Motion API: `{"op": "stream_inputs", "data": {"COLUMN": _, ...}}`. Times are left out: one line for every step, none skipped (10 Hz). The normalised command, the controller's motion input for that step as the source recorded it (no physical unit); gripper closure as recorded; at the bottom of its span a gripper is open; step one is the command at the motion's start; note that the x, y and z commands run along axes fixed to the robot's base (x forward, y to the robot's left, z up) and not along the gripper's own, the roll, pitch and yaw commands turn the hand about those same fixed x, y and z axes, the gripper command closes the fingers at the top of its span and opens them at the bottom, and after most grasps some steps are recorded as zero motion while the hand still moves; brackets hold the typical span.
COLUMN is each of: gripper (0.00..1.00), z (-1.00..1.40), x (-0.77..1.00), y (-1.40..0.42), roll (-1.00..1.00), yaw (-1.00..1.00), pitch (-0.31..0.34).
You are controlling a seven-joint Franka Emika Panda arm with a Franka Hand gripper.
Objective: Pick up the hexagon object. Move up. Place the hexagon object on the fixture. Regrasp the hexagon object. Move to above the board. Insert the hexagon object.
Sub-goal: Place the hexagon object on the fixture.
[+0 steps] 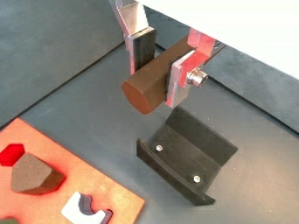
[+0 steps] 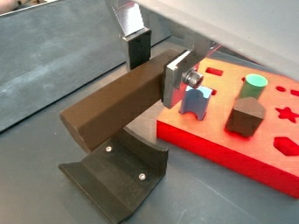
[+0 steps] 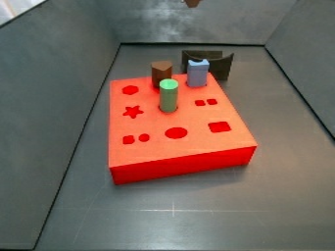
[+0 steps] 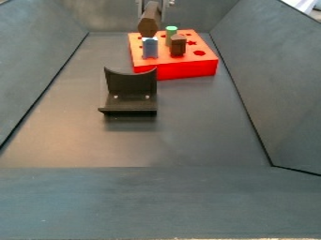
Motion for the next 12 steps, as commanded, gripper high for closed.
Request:
{"op": "stream_inputs", "data": {"gripper": 1.0, "z": -0.2, "x": 0.82, "y": 0.16, "roll": -1.0, "yaw": 0.11, "pitch": 0.149}}
{"op": "stream_inputs", "data": {"gripper": 1.0, "z": -0.09, "x": 0.73, "y": 0.13, "roll": -1.0, "yaw": 0.06, "pitch": 0.153}}
{"op": "stream_inputs", "data": {"gripper": 1.0, "z": -0.02, "x": 0.62, "y": 0.08, "roll": -1.0, "yaw": 0.04, "pitch": 0.169}}
{"op": "stream_inputs", "data": {"gripper": 1.0, "z": -0.01, "x": 0.49, "y": 0.06, "roll": -1.0, "yaw": 0.02, "pitch": 0.182}}
{"op": "stream_inputs", "data": {"gripper": 1.0, "z": -0.02, "x": 0.36, "y": 0.06, "roll": -1.0, "yaw": 0.0, "pitch": 0.186}}
{"op": "stream_inputs", "data": {"gripper": 1.0, "z": -0.02, "x": 0.24, "y": 0.05, "roll": -1.0, "yaw": -0.03, "pitch": 0.195}}
{"op": "stream_inputs", "data": {"gripper": 1.0, "z": 0.0, "x": 0.08, "y": 0.04, "roll": -1.0, "yaw": -0.08, "pitch": 0.213}}
{"op": "stream_inputs", "data": {"gripper": 1.0, "z": 0.01, "x": 0.02, "y": 0.04, "roll": -0.87, "yaw": -0.11, "pitch": 0.162}}
{"op": "stream_inputs", "data": {"gripper": 1.0, "z": 0.0, "x": 0.03, "y": 0.03, "roll": -0.62, "yaw": -0.13, "pitch": 0.1}}
{"op": "stream_inputs", "data": {"gripper": 1.0, "z": -0.01, "x": 0.04, "y": 0.04, "roll": -0.49, "yaw": -0.14, "pitch": 0.083}}
{"op": "stream_inputs", "data": {"gripper": 1.0, "z": -0.01, "x": 0.06, "y": 0.03, "roll": -0.29, "yaw": -0.12, "pitch": 0.066}}
{"op": "stream_inputs", "data": {"gripper": 1.0, "z": 0.0, "x": 0.05, "y": 0.03, "roll": -0.22, "yaw": -0.12, "pitch": 0.043}}
